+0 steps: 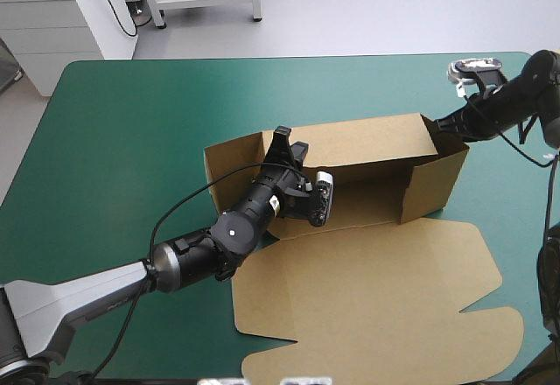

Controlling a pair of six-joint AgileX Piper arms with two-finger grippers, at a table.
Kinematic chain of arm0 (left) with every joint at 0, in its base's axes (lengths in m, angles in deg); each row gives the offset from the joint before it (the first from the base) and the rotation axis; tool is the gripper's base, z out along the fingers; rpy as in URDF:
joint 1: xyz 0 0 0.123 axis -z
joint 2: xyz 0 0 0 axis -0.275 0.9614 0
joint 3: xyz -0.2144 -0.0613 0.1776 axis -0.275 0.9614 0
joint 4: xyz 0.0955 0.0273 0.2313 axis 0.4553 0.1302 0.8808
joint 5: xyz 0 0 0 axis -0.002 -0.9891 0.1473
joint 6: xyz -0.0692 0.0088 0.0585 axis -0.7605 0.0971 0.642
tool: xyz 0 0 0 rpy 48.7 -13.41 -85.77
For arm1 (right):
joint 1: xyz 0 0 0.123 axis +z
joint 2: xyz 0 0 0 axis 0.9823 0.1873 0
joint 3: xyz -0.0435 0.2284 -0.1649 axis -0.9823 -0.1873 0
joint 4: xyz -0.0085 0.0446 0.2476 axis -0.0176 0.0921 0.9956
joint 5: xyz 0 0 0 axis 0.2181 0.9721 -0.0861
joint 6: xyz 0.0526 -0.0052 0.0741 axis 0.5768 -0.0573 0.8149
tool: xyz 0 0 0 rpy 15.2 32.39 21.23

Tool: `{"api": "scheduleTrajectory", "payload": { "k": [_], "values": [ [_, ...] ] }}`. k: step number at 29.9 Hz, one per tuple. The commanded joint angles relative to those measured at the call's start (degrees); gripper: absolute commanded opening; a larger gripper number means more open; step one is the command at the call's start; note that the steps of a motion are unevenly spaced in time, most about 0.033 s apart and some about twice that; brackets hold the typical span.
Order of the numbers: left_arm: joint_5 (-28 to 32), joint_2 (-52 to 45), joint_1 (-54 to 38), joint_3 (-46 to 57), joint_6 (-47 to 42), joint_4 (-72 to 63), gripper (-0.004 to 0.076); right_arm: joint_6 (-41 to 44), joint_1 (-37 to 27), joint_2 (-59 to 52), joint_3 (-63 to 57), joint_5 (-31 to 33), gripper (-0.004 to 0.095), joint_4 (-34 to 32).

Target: Fold the box

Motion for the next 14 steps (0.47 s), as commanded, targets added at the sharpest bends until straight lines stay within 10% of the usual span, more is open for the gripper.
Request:
{"api": "scheduleTrajectory", "payload": {
  "k": [1,14],
  "values": [
    [1.56,-1.07,0.5,-0.19,-1.26,0.45,-0.0008,-2.4,0.01,-6.0,-3.77,-2.61,-0.0019,2.12],
    [1.66,-1.07,0.5,-0.19,-1.26,0.45,-0.0008,-19.49,0.01,-17.15,-28.46,-22.17,-0.0019,21.1]
  ]
}}
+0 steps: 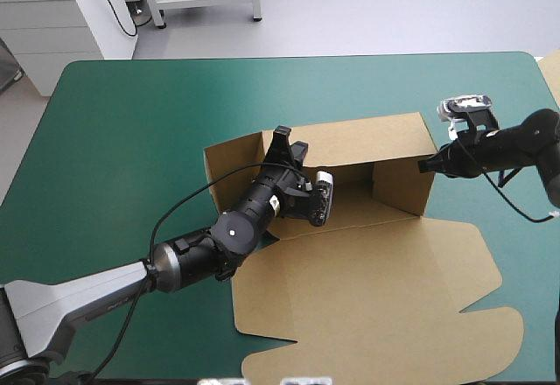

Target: Fold the box

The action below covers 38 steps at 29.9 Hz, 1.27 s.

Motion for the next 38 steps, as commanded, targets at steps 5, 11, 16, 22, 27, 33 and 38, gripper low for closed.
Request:
{"api": "scheduleTrajectory", "payload": {
  "k": [5,11,16,22,27,33,38],
  "values": [
    [1.77,-1.07,0.5,-0.19,-1.17,0.45,-0.0008,-11.13,0.01,-6.72,-8.7,-11.07,-0.0019,11.63],
    [1.67,-1.07,0.5,-0.19,-1.17,0.45,-0.0008,-18.41,0.01,-8.99,-14.23,-14.36,-0.0019,15.33],
    [1.47,-1.07,0.5,-0.19,-1.17,0.45,-0.0008,-18.78,0.01,-11.86,-14.4,-13.49,-0.0006,9.48],
    [1.1,-0.96,0.5,-0.19,-1.17,0.45,-0.0008,-18.53,0.01,-13.8,-14.4,-11.67,0.0249,5.43],
    [0.88,-0.96,0.5,-0.19,-1.63,0.45,-0.0008,-19.23,0.01,-13.87,-14.4,-8.86,0.0461,4.88],
    [0.88,-0.96,0.5,-0.19,-1.63,0.45,-0.0008,-19.83,0.01,-13.87,-14.18,-6.07,0.0463,3.95],
    [0.88,-0.96,0.5,-0.19,-1.63,0.45,-0.0008,-19.83,0.01,-13.95,-14.04,-4.64,0.0463,1.84]
  ]
}}
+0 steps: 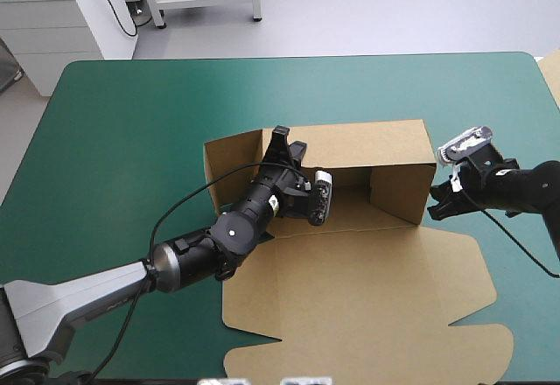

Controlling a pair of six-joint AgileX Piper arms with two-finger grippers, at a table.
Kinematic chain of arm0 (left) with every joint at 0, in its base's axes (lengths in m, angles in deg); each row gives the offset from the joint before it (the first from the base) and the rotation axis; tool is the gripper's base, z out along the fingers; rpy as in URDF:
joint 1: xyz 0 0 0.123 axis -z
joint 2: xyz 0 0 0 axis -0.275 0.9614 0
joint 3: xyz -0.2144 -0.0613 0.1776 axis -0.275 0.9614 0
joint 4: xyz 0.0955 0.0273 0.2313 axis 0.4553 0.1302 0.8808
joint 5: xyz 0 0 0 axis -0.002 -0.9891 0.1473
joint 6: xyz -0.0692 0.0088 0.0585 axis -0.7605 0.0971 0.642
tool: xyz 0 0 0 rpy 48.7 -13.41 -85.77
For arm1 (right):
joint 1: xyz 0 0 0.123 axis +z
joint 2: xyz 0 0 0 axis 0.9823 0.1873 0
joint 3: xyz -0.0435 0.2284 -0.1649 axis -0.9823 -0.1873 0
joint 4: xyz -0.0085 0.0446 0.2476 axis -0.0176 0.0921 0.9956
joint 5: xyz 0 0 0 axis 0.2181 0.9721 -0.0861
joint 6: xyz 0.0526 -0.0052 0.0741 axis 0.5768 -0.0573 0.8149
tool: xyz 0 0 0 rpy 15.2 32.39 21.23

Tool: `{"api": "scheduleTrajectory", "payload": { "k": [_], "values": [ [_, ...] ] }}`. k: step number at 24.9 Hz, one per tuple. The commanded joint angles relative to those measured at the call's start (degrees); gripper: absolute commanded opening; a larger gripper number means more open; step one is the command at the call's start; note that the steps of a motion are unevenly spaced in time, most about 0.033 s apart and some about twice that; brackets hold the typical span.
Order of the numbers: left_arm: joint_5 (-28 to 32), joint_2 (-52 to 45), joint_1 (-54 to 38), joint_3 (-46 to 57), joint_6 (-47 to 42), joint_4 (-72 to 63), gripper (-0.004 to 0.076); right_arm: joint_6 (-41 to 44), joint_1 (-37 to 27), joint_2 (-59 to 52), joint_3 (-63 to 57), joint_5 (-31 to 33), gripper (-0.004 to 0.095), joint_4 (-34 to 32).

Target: Fold the box

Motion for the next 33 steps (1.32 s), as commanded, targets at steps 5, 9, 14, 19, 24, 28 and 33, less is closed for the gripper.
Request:
{"api": "scheduleTrajectory", "payload": {
  "k": [5,9,14,19,24,28,33],
  "values": [
    [1.58,-0.96,0.5,-0.33,-1.58,0.4,-0.0008,-0.7,0.18,-1.59,1.55,4.75,0.0461,1.86],
    [1.58,-0.96,0.5,-0.33,-1.58,0.4,-0.0008,-0.7,0.18,-1.59,1.55,5.18,0.0461,1.74],
    [1.71,-0.96,0.5,-0.33,-1.58,0.4,-0.0008,-0.7,0.18,-1.59,1.55,7.08,0.0461,2.79],
    [1.94,-0.96,0.5,-0.33,-1.58,0.4,-0.0008,-3.41,0.18,-1.47,1.55,1.46,0.0461,7.66],
    [2.05,-0.96,0.5,-0.33,-1.58,0.4,-0.0008,-17.74,0.18,2.35,1.55,-1.24,0.0415,23.3],
    [1.3,-0.96,0.5,-0.33,-3.66,0.4,-0.0008,-18.31,0.18,5.28,1.44,0.24,0.0163,23.53],
    [-0.26,-0.96,0.5,-0.33,-8.67,0.4,-0.0008,-17.57,0.18,6.99,1.35,3.16,0.0001,23.89]
  ]
}}
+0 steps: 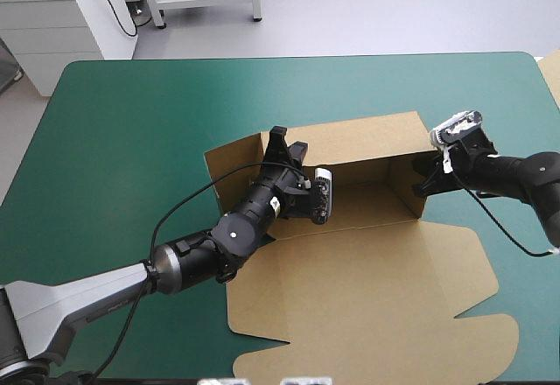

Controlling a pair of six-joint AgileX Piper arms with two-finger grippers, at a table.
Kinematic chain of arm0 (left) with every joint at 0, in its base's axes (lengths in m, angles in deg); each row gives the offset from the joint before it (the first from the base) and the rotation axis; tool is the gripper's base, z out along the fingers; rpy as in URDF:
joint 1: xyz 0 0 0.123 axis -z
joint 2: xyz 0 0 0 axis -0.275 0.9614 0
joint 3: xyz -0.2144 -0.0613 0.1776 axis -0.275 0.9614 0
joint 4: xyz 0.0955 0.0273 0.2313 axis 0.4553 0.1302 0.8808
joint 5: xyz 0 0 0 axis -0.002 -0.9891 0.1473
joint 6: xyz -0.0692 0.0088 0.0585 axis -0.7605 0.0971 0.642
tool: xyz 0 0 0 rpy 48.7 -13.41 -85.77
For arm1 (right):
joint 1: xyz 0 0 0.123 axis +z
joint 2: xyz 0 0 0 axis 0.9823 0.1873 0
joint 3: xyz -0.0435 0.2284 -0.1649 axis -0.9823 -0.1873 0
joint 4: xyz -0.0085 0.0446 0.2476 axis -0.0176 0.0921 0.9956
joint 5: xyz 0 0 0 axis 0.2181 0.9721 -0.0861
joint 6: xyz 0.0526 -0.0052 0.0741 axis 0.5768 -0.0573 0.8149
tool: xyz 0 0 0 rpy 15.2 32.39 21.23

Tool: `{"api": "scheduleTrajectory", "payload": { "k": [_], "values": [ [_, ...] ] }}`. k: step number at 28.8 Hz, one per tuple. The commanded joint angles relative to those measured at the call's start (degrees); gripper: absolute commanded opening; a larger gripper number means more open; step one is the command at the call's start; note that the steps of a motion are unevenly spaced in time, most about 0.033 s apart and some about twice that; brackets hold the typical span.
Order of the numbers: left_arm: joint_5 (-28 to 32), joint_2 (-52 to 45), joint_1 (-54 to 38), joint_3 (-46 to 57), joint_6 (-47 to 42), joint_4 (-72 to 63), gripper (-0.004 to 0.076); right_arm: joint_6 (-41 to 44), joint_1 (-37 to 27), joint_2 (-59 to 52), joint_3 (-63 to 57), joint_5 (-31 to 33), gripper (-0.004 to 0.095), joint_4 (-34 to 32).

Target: Fold the box

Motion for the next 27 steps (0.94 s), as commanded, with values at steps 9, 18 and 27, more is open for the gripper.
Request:
{"api": "scheduleTrajectory", "payload": {
  "k": [9,18,27],
  "values": [
    [0.22,-0.84,0.1,-0.4,-4.12,0.4,0.0015,2.84,0.16,-0.38,0.47,8.52,0.0002,1.05],
    [0.22,-0.84,0.1,-0.4,-3.25,0.4,0.0404,8.37,0.16,-0.13,0.47,2.79,0.0002,-2.4],
    [2.71,-2.03,1.39,-1.57,-3.63,0.4,0.0382,10.5,0.16,-0.11,0.47,-2.23,0.0001,-3.52]
  ]
}}
